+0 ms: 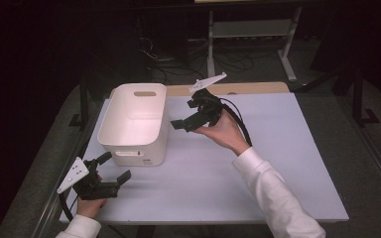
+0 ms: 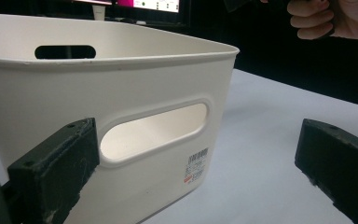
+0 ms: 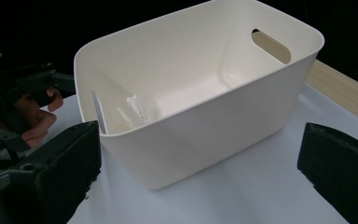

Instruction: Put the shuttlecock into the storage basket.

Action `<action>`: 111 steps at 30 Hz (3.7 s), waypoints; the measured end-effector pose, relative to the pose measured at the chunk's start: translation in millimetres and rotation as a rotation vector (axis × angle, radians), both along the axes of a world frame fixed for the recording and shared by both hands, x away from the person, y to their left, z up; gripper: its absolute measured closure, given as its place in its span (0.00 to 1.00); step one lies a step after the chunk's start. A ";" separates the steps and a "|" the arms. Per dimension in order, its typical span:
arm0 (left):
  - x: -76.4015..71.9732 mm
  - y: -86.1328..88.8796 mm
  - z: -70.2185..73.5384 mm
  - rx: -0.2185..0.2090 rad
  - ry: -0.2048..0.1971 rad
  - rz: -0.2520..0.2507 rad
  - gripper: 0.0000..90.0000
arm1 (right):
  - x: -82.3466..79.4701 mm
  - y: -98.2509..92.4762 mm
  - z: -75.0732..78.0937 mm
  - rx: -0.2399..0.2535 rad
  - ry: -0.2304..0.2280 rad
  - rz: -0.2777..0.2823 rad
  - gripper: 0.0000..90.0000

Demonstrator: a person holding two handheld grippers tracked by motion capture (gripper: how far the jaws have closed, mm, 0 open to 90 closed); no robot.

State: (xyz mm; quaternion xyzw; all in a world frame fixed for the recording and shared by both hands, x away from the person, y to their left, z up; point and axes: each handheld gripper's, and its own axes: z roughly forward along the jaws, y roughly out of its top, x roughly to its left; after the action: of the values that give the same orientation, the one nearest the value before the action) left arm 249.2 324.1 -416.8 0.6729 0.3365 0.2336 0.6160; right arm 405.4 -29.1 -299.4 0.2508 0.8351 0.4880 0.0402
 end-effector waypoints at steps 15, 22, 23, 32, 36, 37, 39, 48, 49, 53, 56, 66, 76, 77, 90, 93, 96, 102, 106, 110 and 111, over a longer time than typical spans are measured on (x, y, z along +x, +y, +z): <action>-0.7 0.3 0.8 0.009 0.004 0.003 0.00 | -14.9 -36.6 -16.5 0.035 -0.004 -0.050 0.00; -0.4 0.3 0.7 0.006 0.002 0.003 0.00 | -23.3 -56.6 -19.6 0.056 -0.008 -0.082 0.00; -0.4 0.4 0.6 0.009 0.002 0.003 0.00 | -24.4 -59.2 -20.1 0.058 -0.011 -0.084 0.00; 0.0 0.2 0.6 0.013 0.002 0.003 0.00 | -33.5 -78.0 -26.8 0.066 -0.016 -0.108 0.00; -0.4 -0.8 0.6 0.005 0.005 0.003 0.00 | -35.6 -86.2 -30.9 0.089 -0.012 -0.111 0.00; -0.4 -1.0 0.5 0.004 0.006 0.002 0.00 | -36.1 -88.1 -32.1 0.095 -0.009 -0.108 0.00; -0.3 -1.3 0.3 0.000 0.007 0.002 0.00 | -37.7 -91.2 -34.0 0.091 -0.008 -0.112 0.00; -0.2 -1.0 0.2 0.001 0.008 0.001 0.00 | -44.4 -105.6 -42.3 0.104 -0.012 -0.122 0.00; -0.3 -1.1 0.2 0.001 0.007 0.001 0.00 | -45.0 -107.1 -43.6 0.103 -0.017 -0.118 0.00; -0.2 -1.0 0.3 0.001 0.007 0.002 0.00 | -48.2 -112.0 -48.1 0.100 -0.023 -0.117 0.00; -0.4 -1.2 0.3 0.001 0.007 0.002 0.00 | -50.6 -116.1 -50.8 0.098 -0.032 -0.119 0.00; -0.3 -1.6 0.2 0.003 0.009 0.004 0.00 | -60.0 -129.4 -61.4 0.101 -0.031 -0.133 0.00; -0.5 -2.1 0.2 0.003 0.011 0.003 0.00 | -69.6 -143.2 -70.2 0.106 -0.055 -0.172 0.00; -0.6 -1.8 0.2 0.007 0.012 0.004 0.00 | -70.5 -144.6 -70.6 0.105 -0.059 -0.175 0.00; -0.7 -0.9 0.3 0.019 0.012 0.004 0.00 | -83.6 -164.2 -80.2 0.137 -0.081 -0.211 0.00; -0.7 -0.8 0.3 0.023 0.011 0.004 0.00 | -86.6 -169.4 -82.3 0.133 -0.090 -0.218 0.00; -0.6 -1.0 0.1 0.021 0.011 0.003 0.00 | -90.7 -174.2 -84.7 0.139 -0.093 -0.223 0.00; -0.4 -0.1 0.1 0.034 0.011 0.004 0.00 | -96.5 -185.9 -91.2 0.151 -0.098 -0.245 0.00; -0.5 -0.1 0.2 0.033 0.012 0.004 0.00 | -100.5 -193.1 -95.7 0.153 -0.099 -0.263 0.00; -0.3 -0.1 -0.1 0.032 0.009 0.003 0.00 | -105.9 -199.0 -100.9 0.150 -0.109 -0.267 0.00; -0.3 -0.2 -0.1 0.032 0.009 0.002 0.00 | -107.6 -200.8 -101.9 0.156 -0.116 -0.266 0.00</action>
State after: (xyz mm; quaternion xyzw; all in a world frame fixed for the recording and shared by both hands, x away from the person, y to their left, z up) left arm 248.9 323.9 -416.9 0.6832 0.3363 0.2366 0.6034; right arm 297.8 -229.9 -401.3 0.3330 0.7504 0.5552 0.1333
